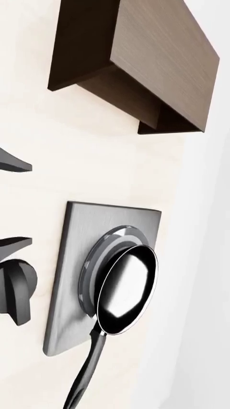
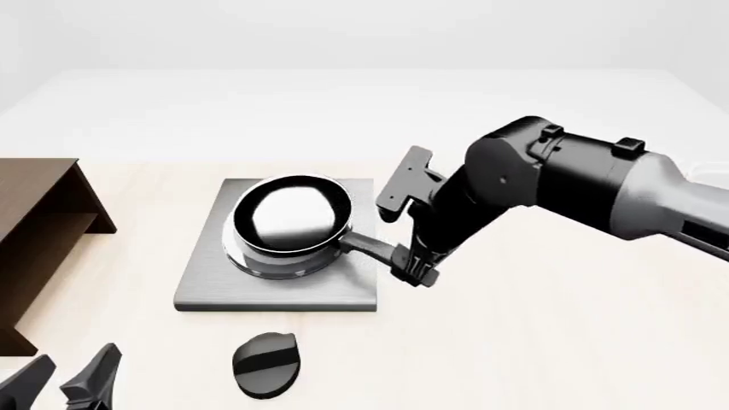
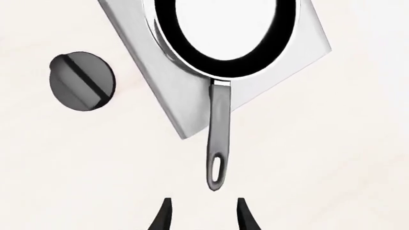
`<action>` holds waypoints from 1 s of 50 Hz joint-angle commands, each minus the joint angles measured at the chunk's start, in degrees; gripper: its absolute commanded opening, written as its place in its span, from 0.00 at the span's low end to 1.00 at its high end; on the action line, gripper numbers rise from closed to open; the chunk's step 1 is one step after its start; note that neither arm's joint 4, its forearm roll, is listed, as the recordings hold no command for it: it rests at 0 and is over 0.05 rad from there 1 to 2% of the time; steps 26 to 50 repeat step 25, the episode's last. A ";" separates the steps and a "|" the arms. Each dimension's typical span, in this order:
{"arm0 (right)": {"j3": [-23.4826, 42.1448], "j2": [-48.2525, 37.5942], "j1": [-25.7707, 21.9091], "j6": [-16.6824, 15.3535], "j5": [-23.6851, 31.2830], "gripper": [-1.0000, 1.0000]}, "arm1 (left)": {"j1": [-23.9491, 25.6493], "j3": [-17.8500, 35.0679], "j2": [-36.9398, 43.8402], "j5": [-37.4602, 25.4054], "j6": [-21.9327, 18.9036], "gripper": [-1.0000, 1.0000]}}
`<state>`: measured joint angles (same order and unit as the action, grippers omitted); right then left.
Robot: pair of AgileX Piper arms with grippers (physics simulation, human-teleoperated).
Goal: Turn on the stove and put the frying pan on it.
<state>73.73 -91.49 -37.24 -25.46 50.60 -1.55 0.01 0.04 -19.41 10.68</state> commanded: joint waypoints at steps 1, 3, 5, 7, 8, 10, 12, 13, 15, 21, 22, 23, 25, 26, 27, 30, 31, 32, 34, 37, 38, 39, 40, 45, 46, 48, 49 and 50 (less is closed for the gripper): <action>-6.36 9.32 -2.19 -1.39 -4.70 1.00 | -0.19 0.00 0.00 0.09 -0.09 1.00; -6.50 10.31 -3.61 -0.79 -6.20 1.00 | -0.22 0.00 0.00 0.19 -0.23 1.00; -7.11 11.35 -3.84 -1.16 -7.54 1.00 | -0.24 0.00 0.00 0.23 -0.28 1.00; -9.19 12.99 -4.69 -1.77 -10.64 1.00 | -0.30 0.00 0.00 0.29 -0.46 1.00; -9.75 13.62 -4.74 -1.71 -11.71 1.00 | -0.33 0.00 0.00 0.32 -0.51 1.00; -11.09 14.85 -5.71 -1.13 -14.18 1.00 | -0.36 0.00 0.00 0.35 -0.63 1.00; -11.49 15.24 -5.87 -1.08 -14.80 1.00 | -0.37 0.00 0.00 0.36 -0.65 1.00; -12.93 16.64 -6.40 -0.47 -17.13 1.00 | -0.40 0.00 -0.01 0.45 -0.66 1.00; -15.46 18.37 -7.04 0.37 -20.61 1.00 | -0.41 0.00 -0.01 0.64 -0.79 1.00; -24.73 24.86 -5.06 1.82 -31.81 1.00 | -0.38 0.00 -0.01 0.92 -0.60 1.00; -24.78 24.88 -5.06 1.82 -31.84 1.00 | -0.38 0.00 -0.01 0.92 -0.60 1.00; -26.55 26.12 -3.82 1.29 -33.28 1.00 | -0.41 0.00 -0.01 1.00 -0.62 1.00; -29.03 29.09 -3.97 4.31 -36.31 1.00 | -0.47 0.00 -0.01 1.17 -0.69 1.00; -29.03 29.09 -3.97 4.31 -36.31 1.00 | -0.47 0.00 -0.01 1.17 -0.69 1.00; -29.03 29.09 -3.97 4.31 -36.31 1.00 | -0.47 0.00 -0.01 1.17 -0.69 1.00; -29.03 29.09 -3.97 4.31 -36.31 1.00 | -0.47 0.00 -0.01 1.17 -0.69 1.00; -29.03 29.09 -3.97 4.31 -36.31 1.00 | -0.47 0.00 -0.01 1.17 -0.69 1.00; -29.03 29.09 -3.97 4.31 -36.31 1.00 | -0.47 0.00 -0.01 1.17 -0.69 1.00; -29.03 29.09 -3.97 4.31 -36.31 1.00 | -0.47 0.00 -0.01 1.17 -0.69 1.00; -29.03 29.09 -3.97 4.31 -36.31 1.00 | -0.47 0.00 -0.01 1.17 -0.69 1.00; -29.03 29.09 -3.97 4.31 -36.31 1.00 | -0.47 0.00 -0.01 1.17 -0.69 1.00; -29.03 29.09 -3.97 4.31 -36.31 1.00 | -0.47 0.00 -0.01 1.17 -0.69 1.00; -29.03 29.09 -3.97 4.31 -36.31 1.00 | -0.47 0.00 -0.01 1.17 -0.69 1.00; -29.03 29.09 -3.97 4.31 -36.31 1.00 | -0.47 0.00 -0.01 1.17 -0.69 1.00; -29.03 29.09 -3.97 4.31 -36.31 1.00 | -0.47 0.00 -0.01 1.17 -0.69 1.00; -29.03 29.09 -3.97 4.31 -36.31 1.00 | -0.47 0.00 -0.01 1.17 -0.69 1.00; -29.03 29.09 -3.97 4.31 -36.31 1.00 | -0.47 0.00 -0.01 1.17 -0.69 1.00; -29.03 29.09 -3.97 4.31 -36.31 1.00 | -0.47 0.00 -0.01 1.17 -0.69 1.00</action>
